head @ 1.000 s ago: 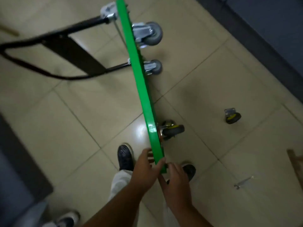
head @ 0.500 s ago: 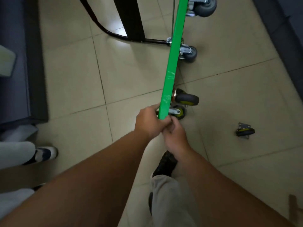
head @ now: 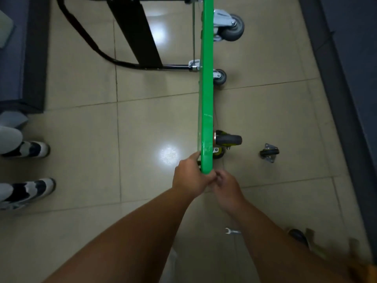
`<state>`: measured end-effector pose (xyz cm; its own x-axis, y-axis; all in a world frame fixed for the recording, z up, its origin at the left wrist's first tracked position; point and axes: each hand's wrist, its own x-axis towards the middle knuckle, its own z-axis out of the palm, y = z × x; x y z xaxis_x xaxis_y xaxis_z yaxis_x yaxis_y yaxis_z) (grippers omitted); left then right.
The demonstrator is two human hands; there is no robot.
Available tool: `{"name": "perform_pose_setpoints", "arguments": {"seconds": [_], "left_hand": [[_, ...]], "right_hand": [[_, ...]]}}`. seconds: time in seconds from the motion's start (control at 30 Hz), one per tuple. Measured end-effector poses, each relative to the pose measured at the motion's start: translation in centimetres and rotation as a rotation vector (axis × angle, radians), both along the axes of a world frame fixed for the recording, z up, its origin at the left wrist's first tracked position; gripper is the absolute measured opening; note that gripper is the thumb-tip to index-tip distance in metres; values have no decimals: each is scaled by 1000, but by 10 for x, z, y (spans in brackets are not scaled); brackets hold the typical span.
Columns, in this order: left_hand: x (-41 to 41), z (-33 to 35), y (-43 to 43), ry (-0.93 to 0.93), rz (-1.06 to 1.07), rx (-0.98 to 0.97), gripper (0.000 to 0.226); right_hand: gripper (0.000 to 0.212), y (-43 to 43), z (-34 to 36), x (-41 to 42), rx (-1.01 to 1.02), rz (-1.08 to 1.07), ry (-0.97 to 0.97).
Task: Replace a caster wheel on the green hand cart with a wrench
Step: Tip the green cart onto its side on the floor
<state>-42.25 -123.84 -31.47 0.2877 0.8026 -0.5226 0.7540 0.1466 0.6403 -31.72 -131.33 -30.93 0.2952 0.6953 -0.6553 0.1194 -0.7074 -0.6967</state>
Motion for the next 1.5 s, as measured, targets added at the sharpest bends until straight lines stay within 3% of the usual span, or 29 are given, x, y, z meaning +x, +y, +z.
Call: {"name": "perform_pose_setpoints", "arguments": {"seconds": [0.2, 0.4, 0.63, 0.8, 1.2, 1.33, 1.5], "left_hand": [[55, -6, -74, 6, 58, 22, 74], [119, -4, -122, 62, 275, 74, 62], [160, -3, -176, 74, 351, 69, 53], [155, -16, -212, -195, 376, -92, 74], [169, -24, -289, -286, 415, -96, 107], [171, -23, -294, -211, 413, -38, 106], [166, -22, -293, -205, 417, -11, 99]], "right_hand": [[17, -66, -19, 70, 1, 85, 68], [20, -96, -33, 137, 67, 202, 74], [21, -142, -30, 180, 29, 303, 75], [23, -180, -21, 178, 50, 308, -12], [27, -263, -33, 190, -5, 288, -49], [33, -257, -32, 207, 70, 389, 29], [36, -236, -53, 229, 215, 687, 93]]}}
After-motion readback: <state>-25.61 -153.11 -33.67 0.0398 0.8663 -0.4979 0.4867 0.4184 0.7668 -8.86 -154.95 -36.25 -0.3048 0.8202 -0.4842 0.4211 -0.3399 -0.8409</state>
